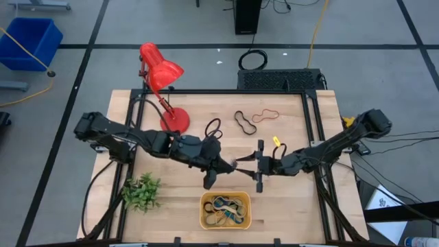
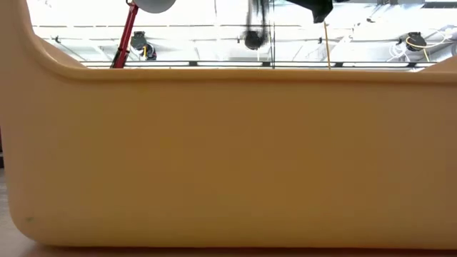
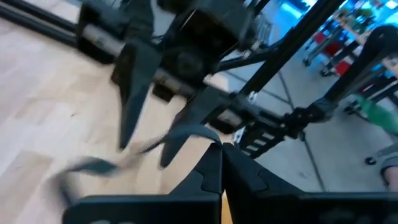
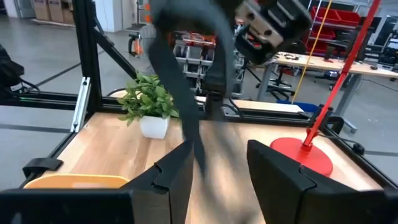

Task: Pick and place rubber bands into bin
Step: Put the left black rubber band into the bin

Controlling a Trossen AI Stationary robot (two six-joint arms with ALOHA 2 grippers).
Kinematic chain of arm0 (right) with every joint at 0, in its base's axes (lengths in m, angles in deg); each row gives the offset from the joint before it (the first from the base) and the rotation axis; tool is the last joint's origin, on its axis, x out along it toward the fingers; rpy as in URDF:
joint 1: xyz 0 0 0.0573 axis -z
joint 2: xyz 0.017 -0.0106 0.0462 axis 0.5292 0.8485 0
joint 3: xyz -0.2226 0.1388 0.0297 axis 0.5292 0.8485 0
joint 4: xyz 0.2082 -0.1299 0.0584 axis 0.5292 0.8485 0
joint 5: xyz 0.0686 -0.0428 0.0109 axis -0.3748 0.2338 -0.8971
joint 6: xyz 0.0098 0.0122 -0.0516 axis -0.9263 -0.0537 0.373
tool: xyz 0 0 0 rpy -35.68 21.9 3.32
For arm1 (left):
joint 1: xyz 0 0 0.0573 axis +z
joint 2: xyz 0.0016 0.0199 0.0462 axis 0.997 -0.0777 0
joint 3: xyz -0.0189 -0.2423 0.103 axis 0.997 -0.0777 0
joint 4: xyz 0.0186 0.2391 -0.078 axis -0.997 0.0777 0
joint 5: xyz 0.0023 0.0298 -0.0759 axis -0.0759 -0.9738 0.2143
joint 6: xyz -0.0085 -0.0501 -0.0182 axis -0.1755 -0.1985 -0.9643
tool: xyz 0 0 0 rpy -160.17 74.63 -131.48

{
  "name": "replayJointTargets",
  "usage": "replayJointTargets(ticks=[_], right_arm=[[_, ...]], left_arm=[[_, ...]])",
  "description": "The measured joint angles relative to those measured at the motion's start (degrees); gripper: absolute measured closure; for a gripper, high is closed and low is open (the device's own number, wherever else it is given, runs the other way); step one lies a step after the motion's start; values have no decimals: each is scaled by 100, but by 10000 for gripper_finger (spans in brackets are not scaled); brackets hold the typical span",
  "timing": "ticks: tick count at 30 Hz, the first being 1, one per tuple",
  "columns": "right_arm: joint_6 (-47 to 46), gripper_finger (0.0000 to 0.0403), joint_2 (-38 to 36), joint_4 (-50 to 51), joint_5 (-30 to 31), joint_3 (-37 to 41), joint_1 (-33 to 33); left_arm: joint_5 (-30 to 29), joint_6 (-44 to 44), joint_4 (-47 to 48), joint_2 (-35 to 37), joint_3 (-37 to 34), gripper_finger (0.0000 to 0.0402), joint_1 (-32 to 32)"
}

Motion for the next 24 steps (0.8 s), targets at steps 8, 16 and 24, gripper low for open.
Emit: replayJointTargets(ticks=[8,16,24], right_arm=[[39,259,261,-63,261,-171,7],[0,259,256,-299,273,-187,11],[-86,267,256,-273,263,-187,8]], left_arm=[[-116,-251,-118,-163,4,396,-164],[-55,-259,-416,-294,0,396,-221],[-26,-173,-480,-320,4,397,-210]])
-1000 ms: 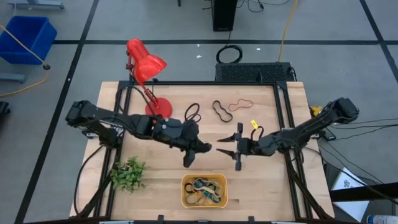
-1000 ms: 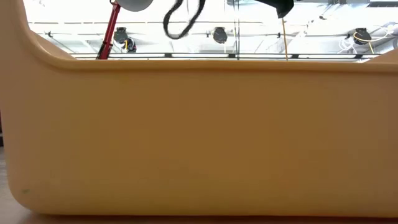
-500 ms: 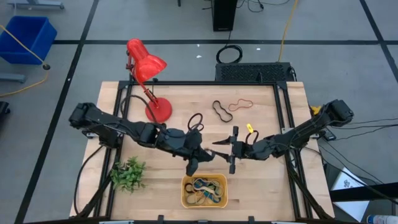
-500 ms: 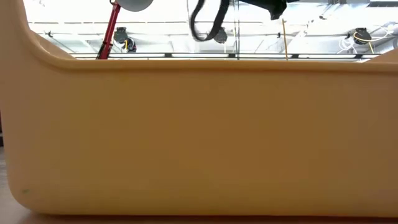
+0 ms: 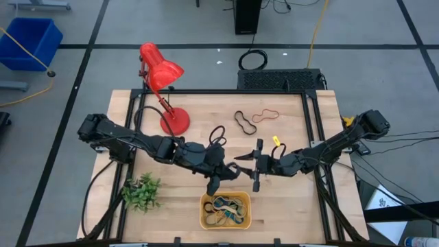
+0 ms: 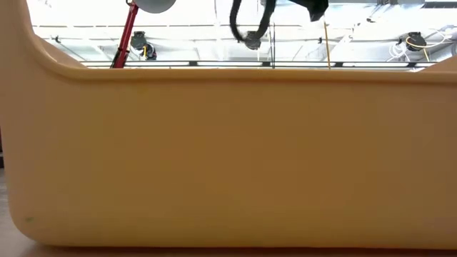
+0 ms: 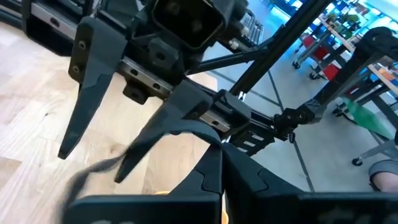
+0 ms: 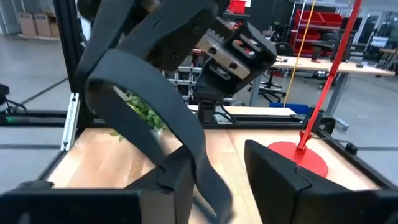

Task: Pick and place rubber bands into bin
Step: Put the left black rubber band into the bin

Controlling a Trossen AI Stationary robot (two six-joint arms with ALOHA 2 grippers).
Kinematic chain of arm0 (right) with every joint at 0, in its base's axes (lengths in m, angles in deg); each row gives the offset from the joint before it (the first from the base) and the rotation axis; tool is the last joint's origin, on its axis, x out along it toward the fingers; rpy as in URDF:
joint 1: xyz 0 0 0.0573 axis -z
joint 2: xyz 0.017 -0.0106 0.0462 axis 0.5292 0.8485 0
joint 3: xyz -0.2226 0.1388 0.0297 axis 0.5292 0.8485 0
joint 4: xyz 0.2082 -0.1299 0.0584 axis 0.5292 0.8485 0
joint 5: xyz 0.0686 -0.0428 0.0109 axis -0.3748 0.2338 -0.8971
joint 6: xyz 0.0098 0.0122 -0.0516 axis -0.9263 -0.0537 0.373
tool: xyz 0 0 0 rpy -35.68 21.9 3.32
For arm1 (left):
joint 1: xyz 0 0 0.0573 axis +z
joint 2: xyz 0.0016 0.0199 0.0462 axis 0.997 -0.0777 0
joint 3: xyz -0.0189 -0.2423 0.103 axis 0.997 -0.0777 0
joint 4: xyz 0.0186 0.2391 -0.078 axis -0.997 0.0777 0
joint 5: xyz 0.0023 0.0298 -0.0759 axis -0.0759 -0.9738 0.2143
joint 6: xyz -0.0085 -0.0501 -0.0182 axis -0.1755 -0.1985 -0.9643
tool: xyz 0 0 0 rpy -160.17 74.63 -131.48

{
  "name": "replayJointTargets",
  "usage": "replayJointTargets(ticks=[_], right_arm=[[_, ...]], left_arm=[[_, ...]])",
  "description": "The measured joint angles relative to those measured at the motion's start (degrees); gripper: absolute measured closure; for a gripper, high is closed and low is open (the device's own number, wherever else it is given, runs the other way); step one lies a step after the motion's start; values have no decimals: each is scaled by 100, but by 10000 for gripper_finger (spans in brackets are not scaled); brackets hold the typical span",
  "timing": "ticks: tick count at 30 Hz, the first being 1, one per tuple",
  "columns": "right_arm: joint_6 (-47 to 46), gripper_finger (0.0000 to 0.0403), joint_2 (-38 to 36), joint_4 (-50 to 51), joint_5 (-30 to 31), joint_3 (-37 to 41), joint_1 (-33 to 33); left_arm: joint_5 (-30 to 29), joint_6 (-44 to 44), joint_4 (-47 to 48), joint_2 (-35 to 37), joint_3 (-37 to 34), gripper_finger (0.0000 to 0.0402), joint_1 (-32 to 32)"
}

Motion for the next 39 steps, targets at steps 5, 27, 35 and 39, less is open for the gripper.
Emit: replayJointTargets(ticks=[5,27,35,39], right_arm=[[-265,320,0,2,-2,0,0],[-247,401,-66,-63,19,4,-234],[209,402,-231,-208,238,-268,-643],[761,402,-209,870,758,-1027,-1019]], left_arm=[[30,-26,-14,0,0,385,0],[77,733,-256,4,0,249,-86],[528,1116,528,306,-4,179,-144],[439,1075,1306,545,-4,167,-193]])
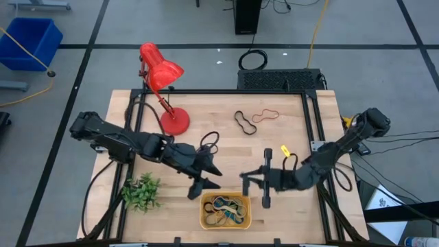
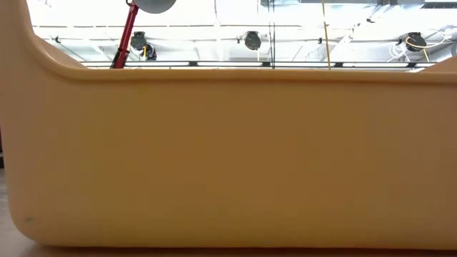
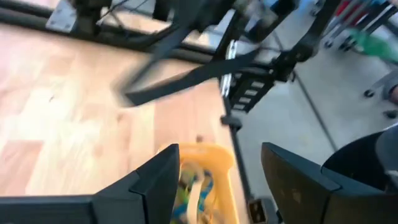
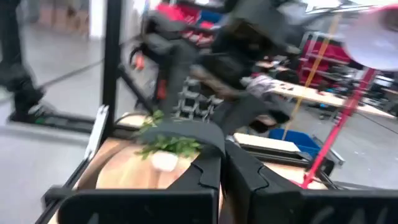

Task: Pick and place rubber bands into bin
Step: Put the left black rubber band into the bin

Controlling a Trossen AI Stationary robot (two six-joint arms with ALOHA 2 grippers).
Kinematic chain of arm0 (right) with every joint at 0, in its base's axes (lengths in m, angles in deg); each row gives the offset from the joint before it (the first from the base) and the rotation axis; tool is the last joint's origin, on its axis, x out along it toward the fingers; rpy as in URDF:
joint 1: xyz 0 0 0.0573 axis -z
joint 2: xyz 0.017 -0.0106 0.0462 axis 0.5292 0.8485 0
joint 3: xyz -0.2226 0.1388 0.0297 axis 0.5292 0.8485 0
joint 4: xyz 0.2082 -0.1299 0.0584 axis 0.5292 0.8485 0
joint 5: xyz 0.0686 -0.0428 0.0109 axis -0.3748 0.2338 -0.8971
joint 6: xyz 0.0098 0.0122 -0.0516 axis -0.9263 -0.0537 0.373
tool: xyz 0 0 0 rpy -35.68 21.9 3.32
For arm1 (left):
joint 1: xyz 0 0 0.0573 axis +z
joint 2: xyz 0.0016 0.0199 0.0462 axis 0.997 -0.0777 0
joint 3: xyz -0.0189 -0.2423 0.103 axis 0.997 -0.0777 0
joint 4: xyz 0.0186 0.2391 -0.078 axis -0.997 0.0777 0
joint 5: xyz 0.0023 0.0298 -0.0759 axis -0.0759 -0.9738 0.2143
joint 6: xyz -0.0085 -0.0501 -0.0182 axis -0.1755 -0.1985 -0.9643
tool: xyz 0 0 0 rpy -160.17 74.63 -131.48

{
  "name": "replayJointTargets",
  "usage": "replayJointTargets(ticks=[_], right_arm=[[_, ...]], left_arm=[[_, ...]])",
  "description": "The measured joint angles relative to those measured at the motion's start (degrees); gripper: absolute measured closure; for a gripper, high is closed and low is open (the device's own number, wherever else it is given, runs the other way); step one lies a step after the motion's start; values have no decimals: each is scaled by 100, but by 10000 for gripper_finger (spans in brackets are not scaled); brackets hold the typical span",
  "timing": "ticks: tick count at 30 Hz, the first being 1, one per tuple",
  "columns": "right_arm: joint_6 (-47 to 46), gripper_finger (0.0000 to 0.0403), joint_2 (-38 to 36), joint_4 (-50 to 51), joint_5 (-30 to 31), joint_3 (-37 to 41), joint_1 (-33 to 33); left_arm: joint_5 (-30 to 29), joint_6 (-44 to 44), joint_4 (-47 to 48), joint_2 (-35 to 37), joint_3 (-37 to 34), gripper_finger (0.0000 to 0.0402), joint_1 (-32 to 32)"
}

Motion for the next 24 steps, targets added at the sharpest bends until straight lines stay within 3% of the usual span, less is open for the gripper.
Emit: replayJointTargets(ticks=[4,7,12,24], right_arm=[[-7,402,202,1317,33,-899,-259],[-70,402,478,1718,19,-1393,-395],[-109,402,1064,1653,-10,-1629,-563],[-1179,403,2584,1655,-183,-1633,-595]], left_arm=[[-111,-136,716,259,2,165,-3],[-110,-148,1248,379,0,165,-3],[-107,-326,1638,385,2,165,-28],[-119,-399,1611,336,2,165,-36]])
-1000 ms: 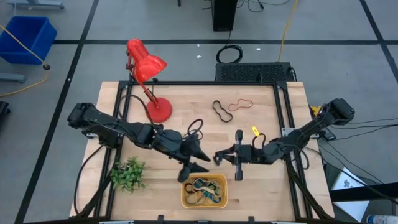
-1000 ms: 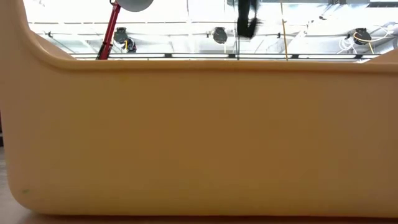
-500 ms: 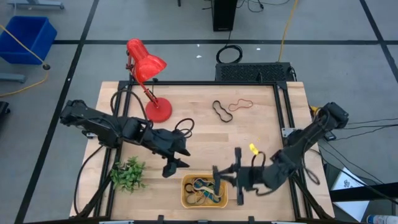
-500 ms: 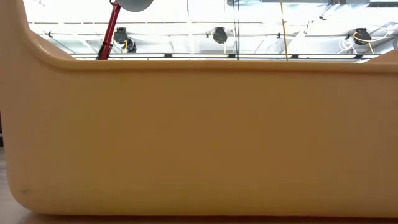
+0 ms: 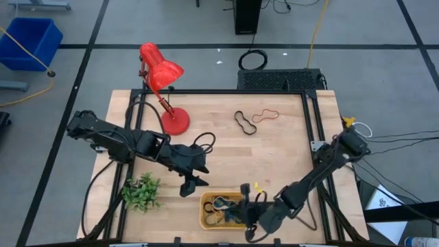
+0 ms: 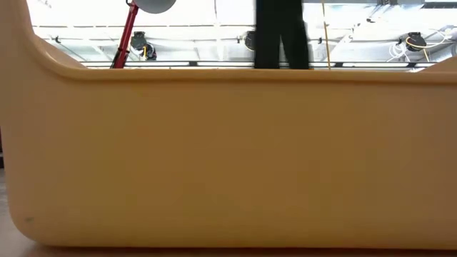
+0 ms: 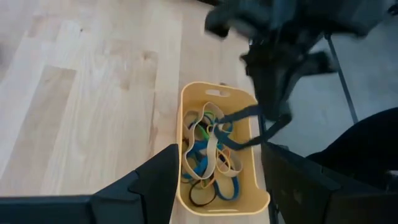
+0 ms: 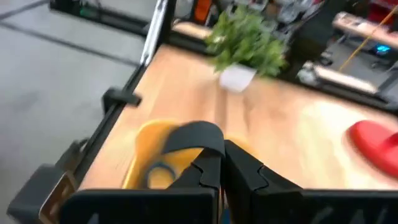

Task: Pick and place rubber bands into bin
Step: Put the left black rubber band into the bin

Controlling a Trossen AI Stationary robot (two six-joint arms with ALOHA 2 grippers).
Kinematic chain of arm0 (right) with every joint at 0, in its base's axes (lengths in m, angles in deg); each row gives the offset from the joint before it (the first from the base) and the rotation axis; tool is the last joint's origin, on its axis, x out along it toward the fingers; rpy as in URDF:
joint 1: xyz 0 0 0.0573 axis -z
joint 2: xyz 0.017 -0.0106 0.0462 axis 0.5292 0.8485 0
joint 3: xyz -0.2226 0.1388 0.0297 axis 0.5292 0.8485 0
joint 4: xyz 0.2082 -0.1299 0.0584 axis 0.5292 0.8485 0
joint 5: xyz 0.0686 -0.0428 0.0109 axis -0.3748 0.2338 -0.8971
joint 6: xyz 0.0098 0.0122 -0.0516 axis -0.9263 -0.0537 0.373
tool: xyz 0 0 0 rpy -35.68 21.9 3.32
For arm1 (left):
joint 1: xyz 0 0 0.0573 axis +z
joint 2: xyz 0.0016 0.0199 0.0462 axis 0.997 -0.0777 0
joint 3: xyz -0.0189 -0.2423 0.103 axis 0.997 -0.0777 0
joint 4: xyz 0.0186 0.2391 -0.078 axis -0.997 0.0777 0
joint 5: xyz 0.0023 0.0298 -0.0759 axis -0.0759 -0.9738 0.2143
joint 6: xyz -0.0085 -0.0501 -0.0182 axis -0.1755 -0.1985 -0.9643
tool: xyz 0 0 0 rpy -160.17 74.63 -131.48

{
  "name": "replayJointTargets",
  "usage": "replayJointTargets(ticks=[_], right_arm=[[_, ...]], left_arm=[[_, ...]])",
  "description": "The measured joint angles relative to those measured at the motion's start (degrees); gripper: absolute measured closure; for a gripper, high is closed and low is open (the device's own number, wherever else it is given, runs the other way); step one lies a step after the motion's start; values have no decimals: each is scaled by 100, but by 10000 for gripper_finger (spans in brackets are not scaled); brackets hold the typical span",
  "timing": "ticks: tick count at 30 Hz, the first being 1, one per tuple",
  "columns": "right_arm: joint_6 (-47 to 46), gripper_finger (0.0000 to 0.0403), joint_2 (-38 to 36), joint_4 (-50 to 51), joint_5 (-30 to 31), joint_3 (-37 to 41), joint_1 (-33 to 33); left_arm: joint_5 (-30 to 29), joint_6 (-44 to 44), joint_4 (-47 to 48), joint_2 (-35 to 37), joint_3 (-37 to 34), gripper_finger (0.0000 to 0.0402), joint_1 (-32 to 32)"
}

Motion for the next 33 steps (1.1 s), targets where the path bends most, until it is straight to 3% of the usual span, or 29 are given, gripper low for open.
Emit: replayJointTargets(ticks=[13,20,27,33], right_arm=[[-636,403,837,145,-154,-4,176],[-1581,403,886,411,-1021,-4,574],[-1599,385,882,300,-1598,-4,767],[-1602,356,882,304,-1635,-4,767]], left_arm=[[-101,-15,-75,0,0,165,-2],[-102,-7,-78,0,0,165,-2],[-103,-9,-78,0,0,165,-11],[-103,-9,-78,0,0,165,-11]])
